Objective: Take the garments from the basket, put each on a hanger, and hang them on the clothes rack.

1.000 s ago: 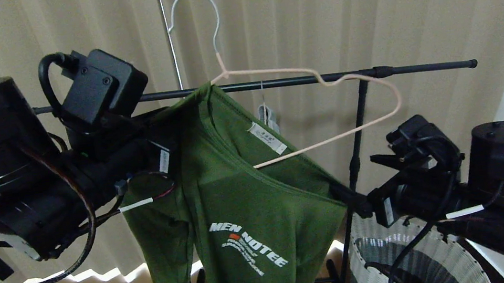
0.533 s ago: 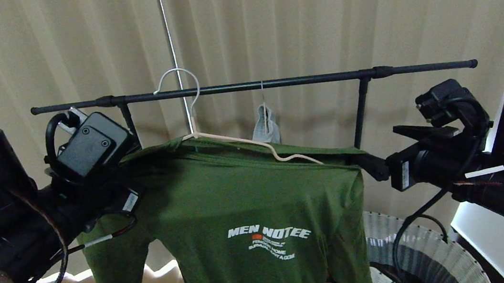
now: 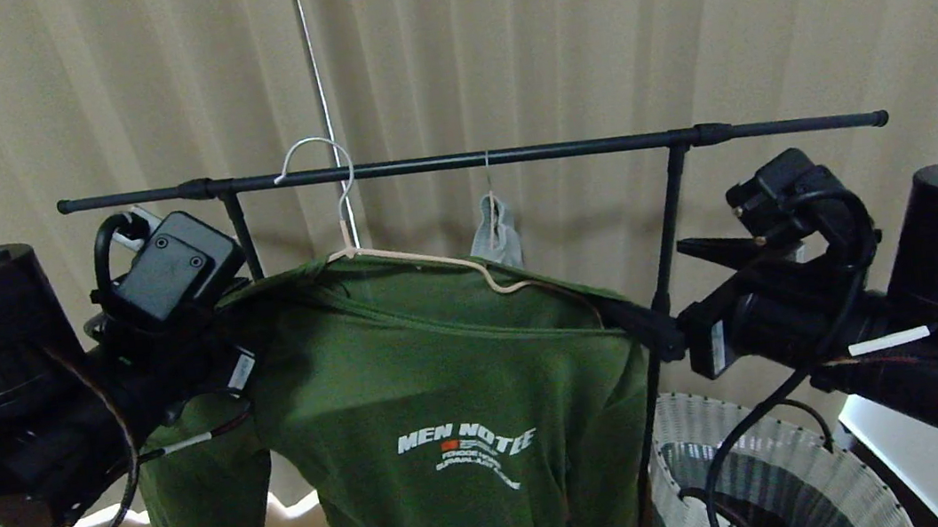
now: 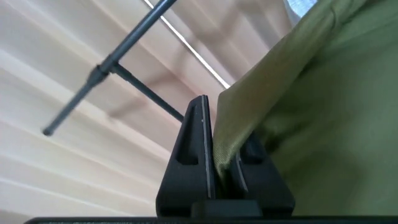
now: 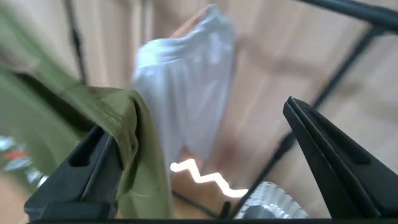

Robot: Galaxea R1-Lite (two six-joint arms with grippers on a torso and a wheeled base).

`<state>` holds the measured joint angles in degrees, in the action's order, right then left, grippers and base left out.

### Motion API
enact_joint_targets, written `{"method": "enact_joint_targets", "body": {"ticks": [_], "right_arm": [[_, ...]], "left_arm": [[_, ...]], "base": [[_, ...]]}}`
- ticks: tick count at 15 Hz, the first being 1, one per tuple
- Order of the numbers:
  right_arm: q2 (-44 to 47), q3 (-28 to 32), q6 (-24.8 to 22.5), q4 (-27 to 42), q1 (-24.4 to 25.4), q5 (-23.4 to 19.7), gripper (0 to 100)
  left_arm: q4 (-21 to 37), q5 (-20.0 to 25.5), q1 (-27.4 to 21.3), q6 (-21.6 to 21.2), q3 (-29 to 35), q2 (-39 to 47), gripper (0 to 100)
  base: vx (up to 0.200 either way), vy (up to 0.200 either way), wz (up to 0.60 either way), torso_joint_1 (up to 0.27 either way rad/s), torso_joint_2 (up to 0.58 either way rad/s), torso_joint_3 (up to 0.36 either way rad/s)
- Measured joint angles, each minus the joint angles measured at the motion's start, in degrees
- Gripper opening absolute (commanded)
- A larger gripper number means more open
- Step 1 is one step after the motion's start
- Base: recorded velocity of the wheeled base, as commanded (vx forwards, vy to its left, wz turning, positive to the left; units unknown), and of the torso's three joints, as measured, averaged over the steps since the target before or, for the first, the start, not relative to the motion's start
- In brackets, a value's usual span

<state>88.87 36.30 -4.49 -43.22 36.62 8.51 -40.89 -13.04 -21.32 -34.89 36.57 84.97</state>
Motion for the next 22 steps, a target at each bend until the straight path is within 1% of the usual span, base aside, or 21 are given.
{"method": "enact_joint_targets", "body": {"ticks": [1, 2, 4, 7, 9, 11, 12, 14, 16, 18, 21, 22], "right_arm": [[0.3, 0.7, -0.1, 0.7, 2.4, -0.7, 100], [0.6, 1.7, -0.6, 0.9, 3.8, -1.4, 100], [1.2, 4.6, -4.0, 1.6, 4.7, -2.5, 100], [2.4, 11.7, -9.3, 8.9, 4.2, -3.2, 100], [4.2, 16.1, -13.8, 10.8, 3.7, -3.2, 100], [7.1, 21.0, -19.7, 10.9, 1.6, -3.1, 100], [8.4, 23.0, -20.9, 11.0, 0.8, -3.0, 100], [10.5, 25.6, -21.4, 11.2, 0.2, -2.8, 100], [12.0, 26.6, -21.5, 11.3, 0.0, -2.6, 100], [13.1, 27.0, -21.8, 11.3, 0.0, -2.5, 100], [13.8, 27.1, -22.4, 11.3, 0.2, -2.5, 100], [13.9, 27.1, -22.5, 11.3, 0.3, -2.5, 100]], "left_arm": [[0.0, -2.2, -0.5, 2.6, 1.1, 1.0, 0], [0.0, -3.7, -1.1, 4.4, 2.2, 2.0, 0], [-0.1, -4.5, -2.9, 6.6, 3.8, 3.9, 0], [-0.1, -4.5, -6.6, 10.4, 5.0, 5.2, 0], [-0.1, -4.5, -8.1, 10.7, 5.0, 5.4, 0], [-0.1, -4.5, -8.8, 10.7, 4.8, 5.1, 0], [-0.1, -4.5, -8.9, 10.7, 4.8, 5.0, 0], [-0.1, -4.2, -9.0, 11.0, 4.6, 4.5, 0], [-0.7, -4.0, -9.8, 11.3, 3.8, 3.9, 0], [-4.1, -3.9, -11.6, 11.1, 1.6, 3.4, 0], [-6.5, -3.9, -13.3, 10.7, -0.4, 3.3, 0], [-6.5, -3.9, -13.6, 10.7, -0.6, 3.3, 0]], "base": [[0.0, 0.0, 0.0, 0.0, 0.0, 0.0], [0.0, 0.0, 0.0, 0.0, 0.0, 0.0], [0.0, 0.0, 0.0, 0.0, 0.0, 0.0], [0.0, 0.0, 0.0, 0.0, 0.0, 0.0], [0.0, 0.0, 0.0, 0.0, 0.0, 0.0], [0.0, 0.0, 0.0, 0.0, 0.0, 0.0], [0.0, 0.0, 0.0, 0.0, 0.0, 0.0], [0.0, 0.0, 0.0, 0.0, 0.0, 0.0], [0.0, 0.0, 0.0, 0.0, 0.0, 0.0], [0.0, 0.0, 0.0, 0.0, 0.0, 0.0], [0.0, 0.0, 0.0, 0.0, 0.0, 0.0], [0.0, 0.0, 0.0, 0.0, 0.0, 0.0]]}}
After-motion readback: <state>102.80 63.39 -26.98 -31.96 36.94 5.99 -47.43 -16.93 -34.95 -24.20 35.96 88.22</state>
